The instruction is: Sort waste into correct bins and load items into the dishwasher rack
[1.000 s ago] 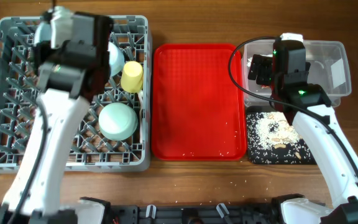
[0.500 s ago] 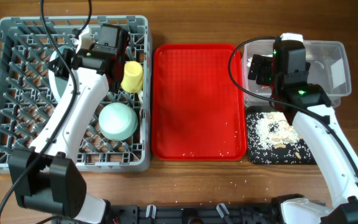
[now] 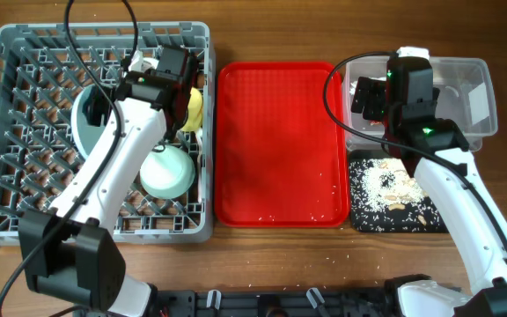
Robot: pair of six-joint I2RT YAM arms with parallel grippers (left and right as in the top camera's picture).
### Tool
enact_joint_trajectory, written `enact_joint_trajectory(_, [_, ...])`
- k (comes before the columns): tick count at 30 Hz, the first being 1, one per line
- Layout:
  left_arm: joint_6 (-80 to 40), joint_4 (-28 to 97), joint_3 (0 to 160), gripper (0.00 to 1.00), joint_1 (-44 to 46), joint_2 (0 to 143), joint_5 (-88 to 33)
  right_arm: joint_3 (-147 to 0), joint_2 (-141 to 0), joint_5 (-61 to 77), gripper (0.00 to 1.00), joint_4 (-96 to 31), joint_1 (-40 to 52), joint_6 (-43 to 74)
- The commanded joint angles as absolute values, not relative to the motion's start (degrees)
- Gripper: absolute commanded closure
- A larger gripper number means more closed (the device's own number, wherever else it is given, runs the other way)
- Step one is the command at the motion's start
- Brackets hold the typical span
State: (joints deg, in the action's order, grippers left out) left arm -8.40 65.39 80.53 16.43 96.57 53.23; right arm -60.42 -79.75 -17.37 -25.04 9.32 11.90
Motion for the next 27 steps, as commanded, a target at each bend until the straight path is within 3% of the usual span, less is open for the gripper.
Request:
enact_joint_trajectory(1, [-14.41,63.55,83.22,0.0,16.71,93.23,38.0,-60.42,-79.44,-16.84,0.0,-24.86,9.23,12.01])
enact_joint_trajectory(5, [-14.41,53.23,85.89,0.0,16.62,87.13,4.27,-60.42,-79.44,-16.84,0.0,-24.86,9.23,12.01])
enact_joint_trajectory(8, [-14.41,50.09,85.84,0.0,16.64,87.02,-10.17,-60.42,-79.44,-16.84,0.0,-24.86,9.23,12.01])
enact_joint_trajectory(27, [-14.39,50.35,85.84,0.0,16.67,87.02,-10.22,-60.4,-79.35,-16.84,0.0,-24.88,9.26,11.99])
